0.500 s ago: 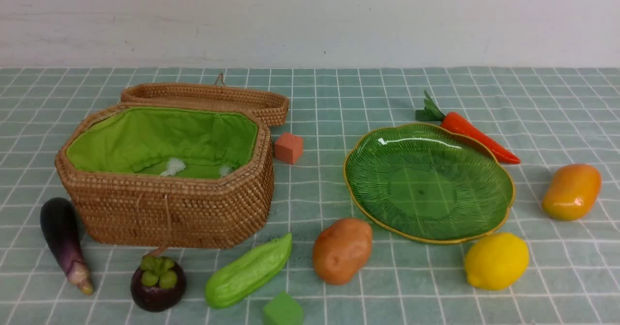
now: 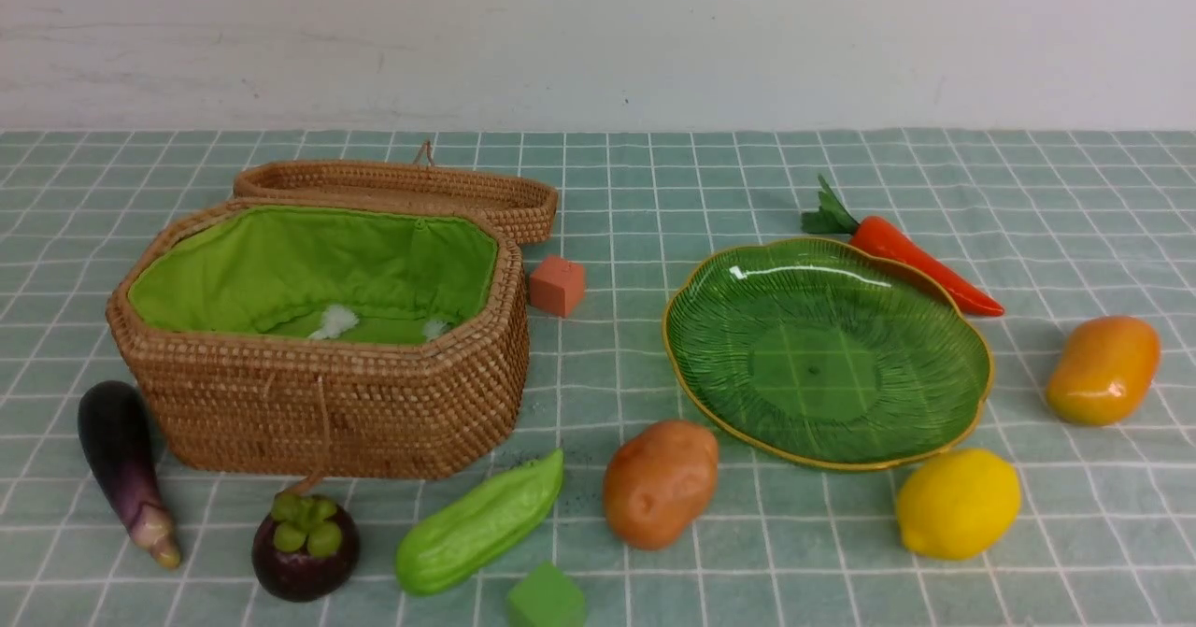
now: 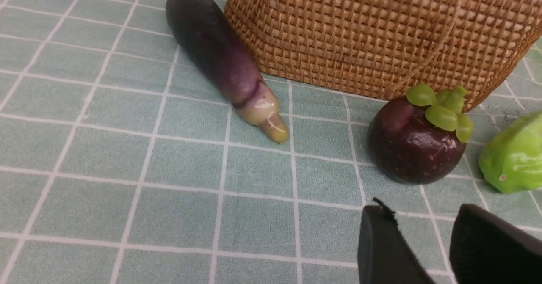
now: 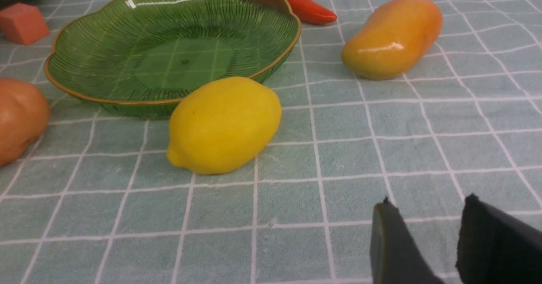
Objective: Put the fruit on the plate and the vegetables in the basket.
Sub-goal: Use the left arm to grab an eggplant and put it into the left basket
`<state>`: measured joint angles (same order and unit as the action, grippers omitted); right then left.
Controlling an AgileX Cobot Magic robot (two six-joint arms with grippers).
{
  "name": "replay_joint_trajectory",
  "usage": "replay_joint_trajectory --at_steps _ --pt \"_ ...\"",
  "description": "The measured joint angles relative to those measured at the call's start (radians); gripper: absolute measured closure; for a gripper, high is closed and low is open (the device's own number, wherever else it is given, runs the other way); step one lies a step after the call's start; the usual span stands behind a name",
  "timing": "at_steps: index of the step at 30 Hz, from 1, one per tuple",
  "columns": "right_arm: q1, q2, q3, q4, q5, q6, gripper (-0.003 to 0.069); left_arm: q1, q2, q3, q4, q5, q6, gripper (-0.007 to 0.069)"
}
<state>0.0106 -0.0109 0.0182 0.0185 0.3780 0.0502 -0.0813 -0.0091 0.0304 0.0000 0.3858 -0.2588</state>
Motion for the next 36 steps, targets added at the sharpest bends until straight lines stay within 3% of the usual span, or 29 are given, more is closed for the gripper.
replay_joint_trajectory --at_steps 11,21,27,30,36 --pt "0.0 0.0 0.0 0.0 0.0 0.0 0.0418 0.0 0.0 0.001 -0.016 -0.054 -0.011 0.0386" --pt "0.0 0.0 0.0 0.0 0.0 0.001 0.0418 0.0 0.0 0.001 -0.34 -0.26 -0.215 0.0386" --pt "0.0 0.0 0.0 0.0 0.0 0.001 0.0418 0.0 0.0 0.001 -0.443 -0.328 -0.243 0.0388" --pt "0.0 0.0 0.0 0.0 0.0 0.001 0.0418 0.0 0.0 0.0 -0.457 -0.32 -0.242 0.0443" --pt "0.0 0.0 0.008 -0.002 -0.066 0.002 0.0418 0.0 0.0 -0.128 -0.452 -0.163 -0.131 0.0638"
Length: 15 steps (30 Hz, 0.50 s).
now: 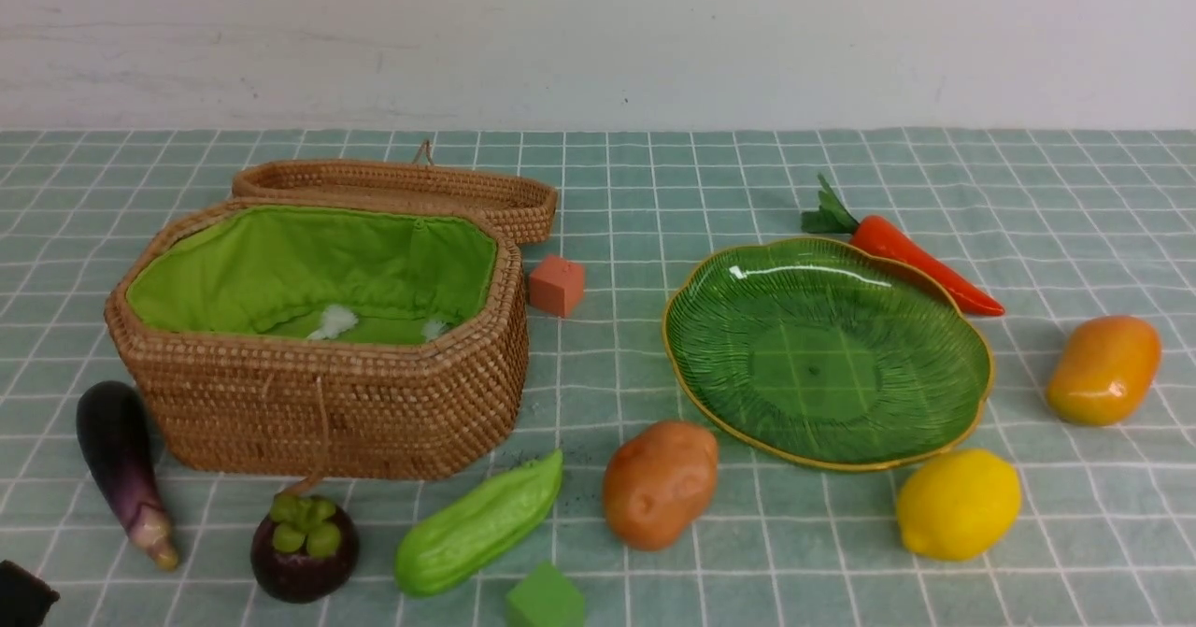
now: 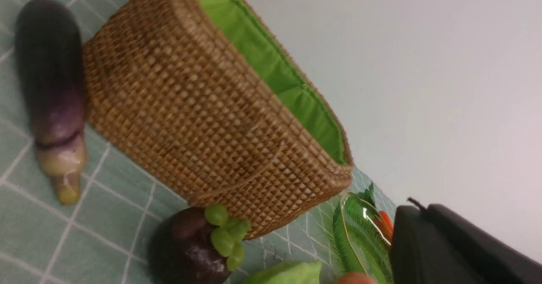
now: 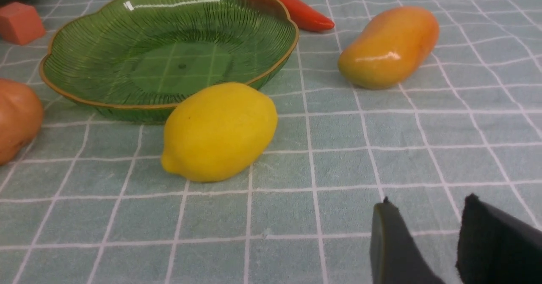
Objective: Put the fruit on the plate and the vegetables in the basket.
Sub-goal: Use the left arm to grab an eggplant and put it into the left basket
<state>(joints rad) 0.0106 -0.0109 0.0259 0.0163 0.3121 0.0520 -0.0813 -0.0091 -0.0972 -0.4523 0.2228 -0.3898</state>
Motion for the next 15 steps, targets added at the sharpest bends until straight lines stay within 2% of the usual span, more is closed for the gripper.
replay_joint_trajectory --at_steps 1,4,6,10,12,15 --pt "0.0 0.0 0.001 0.011 -0.011 0.009 0.0418 0.0 0.0 -0.013 0.002 0.013 0.013 0.0638" --pt "0.0 0.0 0.001 0.19 -0.143 0.156 0.0418 0.0 0.021 -0.125 0.004 0.151 0.125 0.0638" --pt "0.0 0.0 0.001 0.268 -0.193 0.227 0.0418 0.0 0.07 -0.168 0.007 0.222 0.159 0.0638" --pt "0.002 0.0 -0.007 0.359 -0.231 0.282 0.0436 0.0 0.209 -0.233 0.04 0.339 0.221 0.0638" --pt "0.02 0.004 -0.078 0.378 -0.106 0.287 0.0473 0.0 0.327 -0.273 0.084 0.394 0.237 0.0638" --pt "0.074 0.077 -0.268 0.373 0.106 0.186 0.054 0.0 0.473 -0.336 0.137 0.449 0.238 0.0638"
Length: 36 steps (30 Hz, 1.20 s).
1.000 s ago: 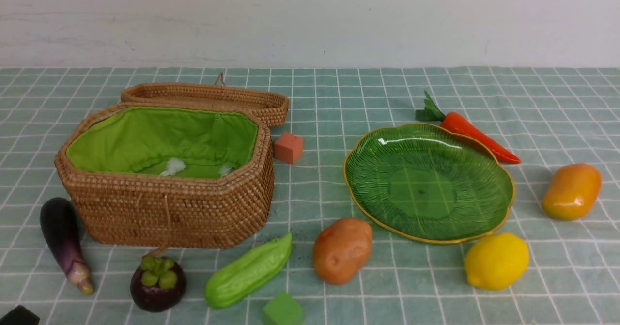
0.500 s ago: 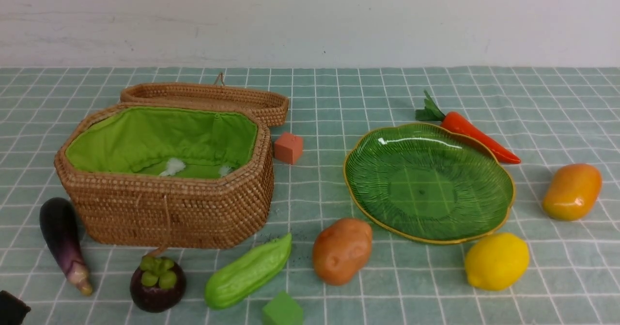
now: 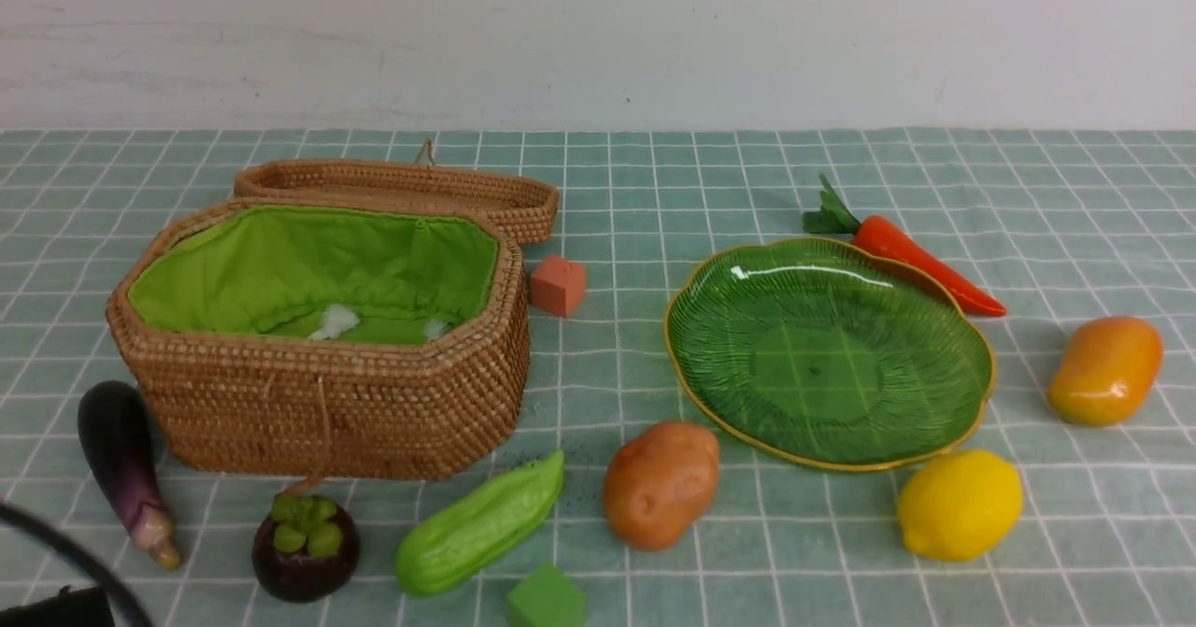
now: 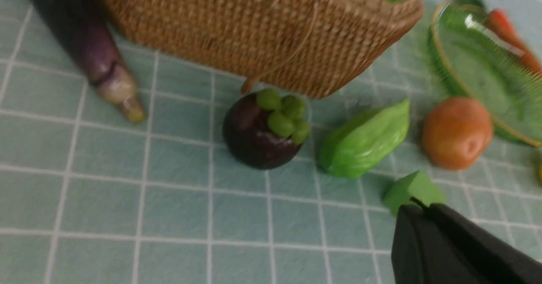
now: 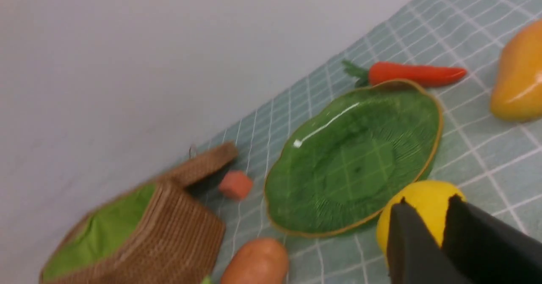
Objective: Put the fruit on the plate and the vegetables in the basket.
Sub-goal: Use the left arm to grab an eggplant and put it into the left basket
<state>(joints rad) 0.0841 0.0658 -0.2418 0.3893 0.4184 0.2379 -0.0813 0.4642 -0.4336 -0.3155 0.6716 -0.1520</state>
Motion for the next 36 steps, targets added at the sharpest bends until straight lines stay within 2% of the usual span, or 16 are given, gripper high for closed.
replay_joint_trajectory --at_steps 2,3,7,10,15,16,18,22,26,31,32,33,35,36 --pt "0.026 0.042 -0.079 -0.005 0.076 -0.063 0.0563 0.0 0.062 -0.022 0.021 0.011 0.0 0.0638" --pt "0.056 0.109 -0.209 -0.008 0.199 -0.14 0.0584 0.0 0.133 -0.052 0.045 0.019 -0.003 0.0638" --pt "0.118 0.31 -0.506 -0.009 0.471 -0.315 0.0608 0.0 0.322 -0.123 0.11 0.019 -0.05 0.0638" --pt "0.13 0.411 -0.657 -0.01 0.58 -0.376 0.0608 0.0 0.432 -0.151 0.177 0.003 -0.098 0.0638" --pt "0.132 0.503 -0.784 -0.011 0.614 -0.445 0.0607 0.009 0.581 -0.167 0.315 -0.043 -0.256 0.0638" --pt "0.132 0.517 -0.798 -0.008 0.612 -0.458 0.0606 0.026 0.622 -0.167 0.363 -0.054 -0.315 0.0638" --pt "0.132 0.526 -0.801 -0.008 0.608 -0.471 0.0606 0.066 0.672 -0.167 0.395 -0.072 -0.36 0.0638" --pt "0.133 0.529 -0.801 -0.008 0.608 -0.489 0.0603 0.143 0.739 -0.17 0.377 -0.132 -0.378 0.0638" --pt "0.135 0.529 -0.801 -0.008 0.608 -0.522 0.0598 0.16 0.797 -0.172 0.341 -0.205 -0.344 0.063" --pt "0.135 0.529 -0.801 -0.005 0.606 -0.525 0.0595 0.16 0.835 -0.173 0.339 -0.265 -0.326 0.0538" --pt "0.135 0.529 -0.801 -0.004 0.606 -0.525 0.0594 0.16 0.842 -0.173 0.34 -0.279 -0.324 0.0505" --pt "0.135 0.529 -0.801 -0.004 0.606 -0.525 0.0594 0.16 0.855 -0.173 0.34 -0.305 -0.323 0.0424" --pt "0.135 0.529 -0.801 -0.004 0.606 -0.525 0.0592 0.16 0.877 -0.173 0.344 -0.344 -0.322 0.0315" --pt "0.135 0.529 -0.801 -0.004 0.606 -0.525 0.0592 0.16 0.881 -0.173 0.345 -0.351 -0.322 0.0305"
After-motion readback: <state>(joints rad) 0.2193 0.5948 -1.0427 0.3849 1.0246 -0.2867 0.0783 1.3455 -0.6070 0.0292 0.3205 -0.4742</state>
